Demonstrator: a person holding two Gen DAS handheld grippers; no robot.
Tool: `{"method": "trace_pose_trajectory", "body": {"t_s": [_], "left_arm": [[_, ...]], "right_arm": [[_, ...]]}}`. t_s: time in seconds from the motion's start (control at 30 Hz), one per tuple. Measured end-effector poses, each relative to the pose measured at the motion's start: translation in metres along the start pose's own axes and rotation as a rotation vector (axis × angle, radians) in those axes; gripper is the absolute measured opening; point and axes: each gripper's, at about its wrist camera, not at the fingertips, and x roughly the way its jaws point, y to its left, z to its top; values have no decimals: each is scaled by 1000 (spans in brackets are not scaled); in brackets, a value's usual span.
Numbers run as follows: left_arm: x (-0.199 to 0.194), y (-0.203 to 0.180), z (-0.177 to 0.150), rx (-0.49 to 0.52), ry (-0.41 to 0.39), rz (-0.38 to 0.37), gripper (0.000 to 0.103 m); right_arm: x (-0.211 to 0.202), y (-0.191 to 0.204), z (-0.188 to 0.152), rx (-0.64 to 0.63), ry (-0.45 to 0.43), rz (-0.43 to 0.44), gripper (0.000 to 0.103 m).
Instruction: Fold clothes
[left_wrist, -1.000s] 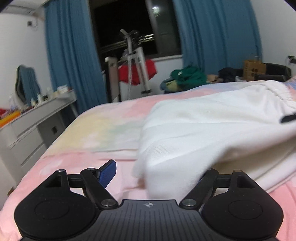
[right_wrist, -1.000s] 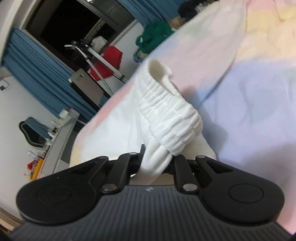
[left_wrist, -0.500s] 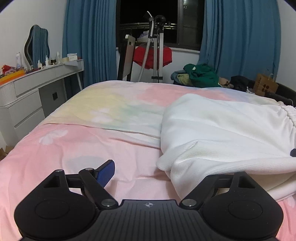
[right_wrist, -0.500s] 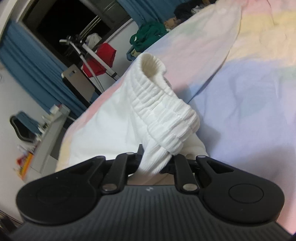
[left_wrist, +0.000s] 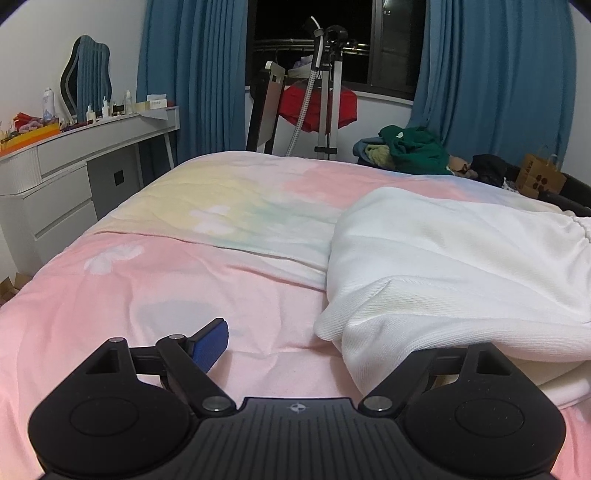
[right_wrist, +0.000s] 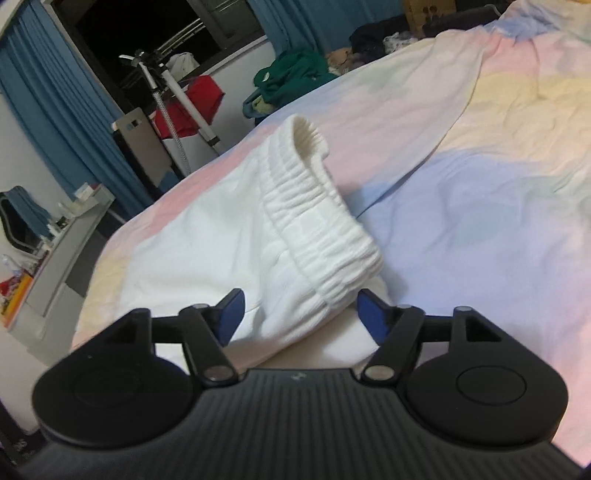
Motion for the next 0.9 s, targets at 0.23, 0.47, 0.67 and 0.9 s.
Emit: {"method": "trace_pose_trajectory", "body": {"t_s": [0.23, 0.47, 0.67, 0.9], "left_arm": [[-1, 0, 1, -8, 3, -2, 86], [1, 2, 0, -8, 3, 1, 87], [2, 5, 2, -28, 13, 0, 88], [6, 13, 2, -86, 39, -12, 88]], "right_arm": [[29, -12, -3, -14, 30, -62, 81], [71, -52, 2, 224, 75, 149, 94], [69, -55, 4, 276, 51, 256, 95], [43, -34, 14, 246, -46, 365, 95]]}}
